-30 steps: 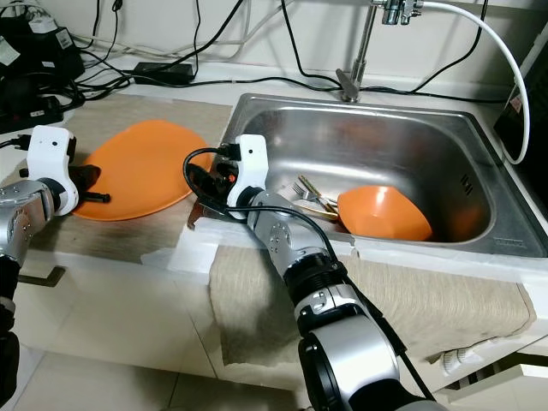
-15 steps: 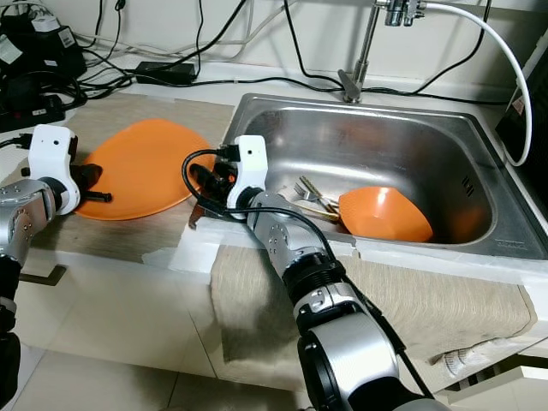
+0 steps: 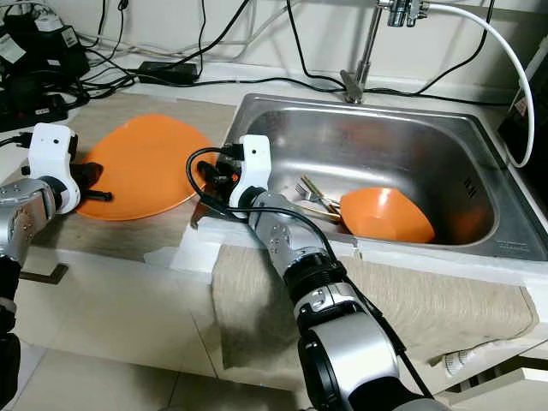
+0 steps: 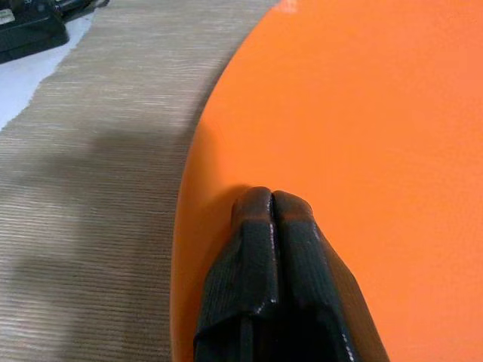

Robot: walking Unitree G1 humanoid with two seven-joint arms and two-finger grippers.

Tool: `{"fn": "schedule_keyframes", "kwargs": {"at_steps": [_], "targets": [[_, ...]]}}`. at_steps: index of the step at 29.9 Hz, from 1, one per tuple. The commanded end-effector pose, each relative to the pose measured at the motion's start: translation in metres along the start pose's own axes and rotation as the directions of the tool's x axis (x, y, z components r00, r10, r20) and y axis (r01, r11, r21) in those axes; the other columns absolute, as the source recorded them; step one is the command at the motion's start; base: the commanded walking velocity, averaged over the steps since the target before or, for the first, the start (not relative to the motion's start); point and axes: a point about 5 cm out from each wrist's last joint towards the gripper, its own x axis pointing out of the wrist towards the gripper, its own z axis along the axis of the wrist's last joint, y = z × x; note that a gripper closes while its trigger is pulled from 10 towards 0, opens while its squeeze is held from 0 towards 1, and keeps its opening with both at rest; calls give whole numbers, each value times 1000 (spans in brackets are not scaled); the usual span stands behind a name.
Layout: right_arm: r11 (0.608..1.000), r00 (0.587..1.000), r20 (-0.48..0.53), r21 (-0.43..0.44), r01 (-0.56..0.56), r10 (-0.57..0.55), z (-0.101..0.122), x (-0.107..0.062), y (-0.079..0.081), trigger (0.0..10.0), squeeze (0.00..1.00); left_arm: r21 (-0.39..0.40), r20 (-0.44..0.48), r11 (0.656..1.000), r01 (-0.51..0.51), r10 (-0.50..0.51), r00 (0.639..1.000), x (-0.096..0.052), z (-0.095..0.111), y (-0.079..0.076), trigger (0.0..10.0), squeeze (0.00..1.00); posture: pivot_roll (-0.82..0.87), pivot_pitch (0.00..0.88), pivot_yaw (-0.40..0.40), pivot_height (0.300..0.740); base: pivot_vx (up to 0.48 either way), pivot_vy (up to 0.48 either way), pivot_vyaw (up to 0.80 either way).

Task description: Kitchen organization

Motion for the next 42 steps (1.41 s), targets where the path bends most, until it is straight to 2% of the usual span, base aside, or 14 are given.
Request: {"fn": "schedule_keyframes", "kwargs": {"at_steps": [1,4,7,12,19,21,22,23,24,27,36,42], "targets": [[989,988,56,14,-144,143,7,24,60,0,0,-25,-110,999,22,-24,994,3,-27,-5,10000,0,93,0,-15,740,0,0,0],[991,987,85,-10,-134,135,13,23,59,0,0,-25,-111,999,24,-27,993,3,-27,-6,10000,0,92,0,-14,740,0,0,0],[993,981,170,-82,-84,97,33,19,50,0,0,-25,-111,999,27,-29,993,2,-28,-6,10000,0,90,0,-12,740,0,0,0],[996,968,250,-86,4,17,57,13,31,0,0,-26,-112,999,30,-33,993,3,-28,-7,10000,0,83,0,-9,740,0,0,0],[995,966,255,-87,50,-27,61,12,22,0,0,-23,-111,999,35,-37,993,3,-28,-8,10000,0,81,0,-5,740,0,0,0],[987,968,239,-121,106,-75,59,12,18,0,0,-22,-111,999,36,-38,993,3,-27,-7,10000,0,81,0,-4,740,0,0,0],[985,970,229,-131,115,-83,57,12,18,2902,957,-22,-111,999,36,-38,993,3,-27,-7,10000,0,81,0,-4,740,0,0,0],[985,972,222,-135,110,-79,55,13,18,6667,1000,-22,-111,999,37,-39,993,3,-27,-7,10000,0,81,0,-4,740,0,0,0],[984,973,218,-142,110,-77,53,13,19,10000,1000,-22,-111,999,37,-39,993,3,-27,-7,10000,0,81,0,-4,740,0,0,0],[978,978,194,-180,109,-73,45,13,21,10000,1000,-22,-112,999,38,-41,993,3,-28,-8,10000,0,81,0,-4,740,0,0,0],[982,984,163,-161,96,-70,33,13,22,10000,1000,-24,-112,999,39,-42,993,3,-28,-8,10000,0,81,0,-5,740,0,0,0],[978,984,166,-180,102,-72,31,13,23,10000,1000,-24,-112,999,40,-42,993,3,-28,-8,10000,0,81,0,-6,740,0,0,0]]}}
